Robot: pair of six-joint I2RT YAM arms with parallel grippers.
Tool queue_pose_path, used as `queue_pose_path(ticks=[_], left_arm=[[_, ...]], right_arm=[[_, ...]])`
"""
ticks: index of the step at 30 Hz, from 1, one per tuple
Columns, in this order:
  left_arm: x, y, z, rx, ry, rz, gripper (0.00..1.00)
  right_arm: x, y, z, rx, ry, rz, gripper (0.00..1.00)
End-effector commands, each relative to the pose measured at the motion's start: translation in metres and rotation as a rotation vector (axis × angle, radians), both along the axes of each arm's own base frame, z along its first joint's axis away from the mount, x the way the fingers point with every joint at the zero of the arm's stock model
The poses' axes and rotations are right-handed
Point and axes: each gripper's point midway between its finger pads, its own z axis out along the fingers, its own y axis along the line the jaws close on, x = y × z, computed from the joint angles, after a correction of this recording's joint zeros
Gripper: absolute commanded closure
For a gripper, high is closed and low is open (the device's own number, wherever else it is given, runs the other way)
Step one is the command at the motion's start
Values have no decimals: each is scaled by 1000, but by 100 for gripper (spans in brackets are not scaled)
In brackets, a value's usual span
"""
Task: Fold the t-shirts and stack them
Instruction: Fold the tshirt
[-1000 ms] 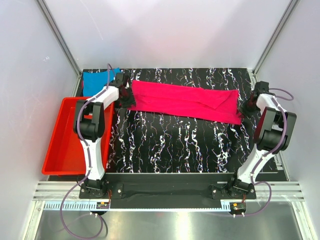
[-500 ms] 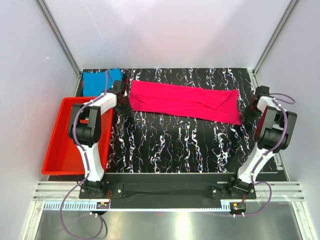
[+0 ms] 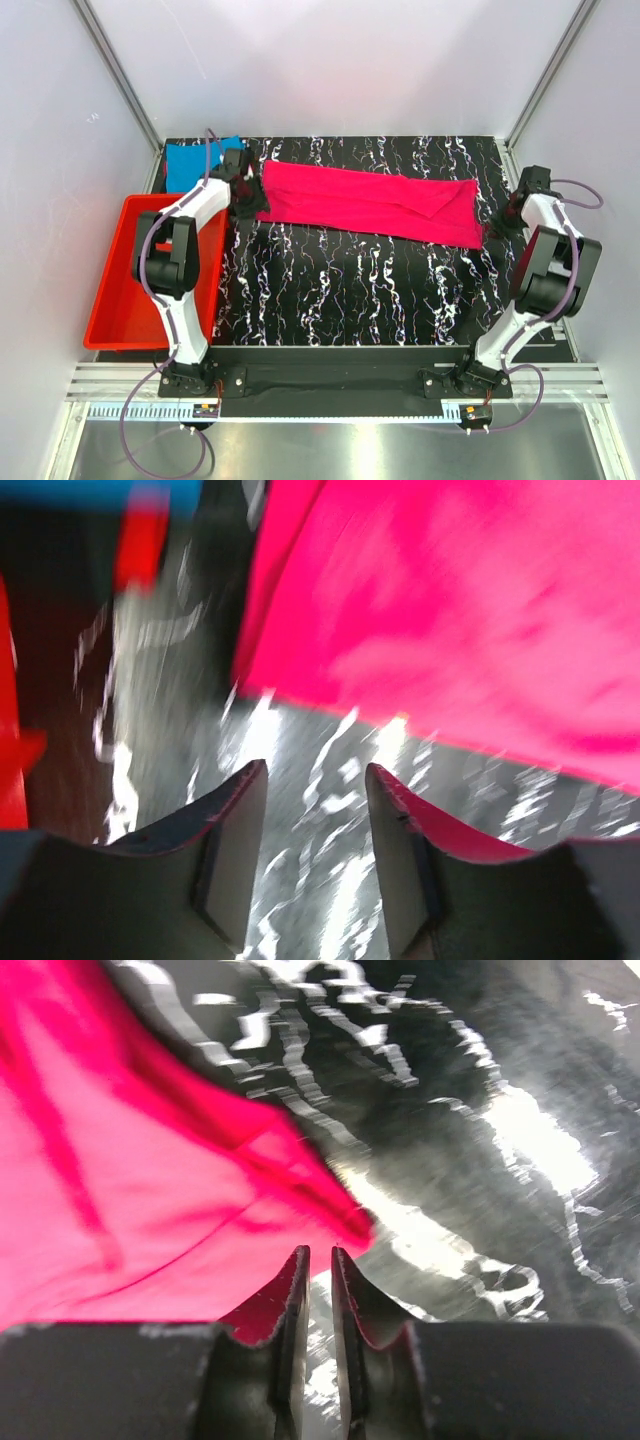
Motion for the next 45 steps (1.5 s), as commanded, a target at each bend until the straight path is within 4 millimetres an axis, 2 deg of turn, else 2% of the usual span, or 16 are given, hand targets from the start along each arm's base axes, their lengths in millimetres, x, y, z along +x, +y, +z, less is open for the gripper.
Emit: queue_pose_path(ticks=[1, 7, 9, 15, 16, 18, 20, 21, 23, 27, 28, 33, 35, 41, 45], left_arm=[[38, -4, 17, -11, -90, 17, 50], [50, -3, -4, -5, -42, 46, 48], [46, 0, -15, 5, -3, 54, 48], [40, 7, -29, 44, 37, 68, 49], [39, 7, -30, 47, 45, 65, 50], [37, 8, -34, 51, 56, 66, 60], [37, 5, -34, 40, 54, 55, 75], [35, 4, -35, 39, 57, 53, 90], [33, 2, -35, 30, 60, 46, 100], [22, -3, -34, 18, 75, 28, 100], [12, -2, -39, 23, 97, 25, 100], [-12, -10, -38, 18, 112, -13, 100], [-26, -12, -43, 36, 136, -31, 100], [-50, -16, -32, 49, 125, -57, 100], [-71, -13, -35, 53, 154, -62, 100]], right_arm=[[19, 12, 42, 49, -152, 8, 82], [52, 36, 56, 60, -195, 87, 93], [60, 43, 50, 68, -182, 107, 95], [61, 45, 14, 101, -130, 98, 96], [60, 45, 3, 109, -109, 97, 96], [60, 44, -7, 106, -89, 98, 97], [57, 44, -24, 112, -58, 99, 97], [57, 43, -27, 108, -46, 100, 98], [53, 39, -37, 92, -6, 101, 98], [38, 23, -42, 17, 65, 81, 98], [35, 22, -43, 18, 73, 84, 98], [22, 13, -50, -8, 119, 71, 98], [19, 8, -50, -23, 131, 66, 98], [3, -9, -43, -82, 159, 40, 99], [-10, -12, -45, -98, 169, 30, 98]])
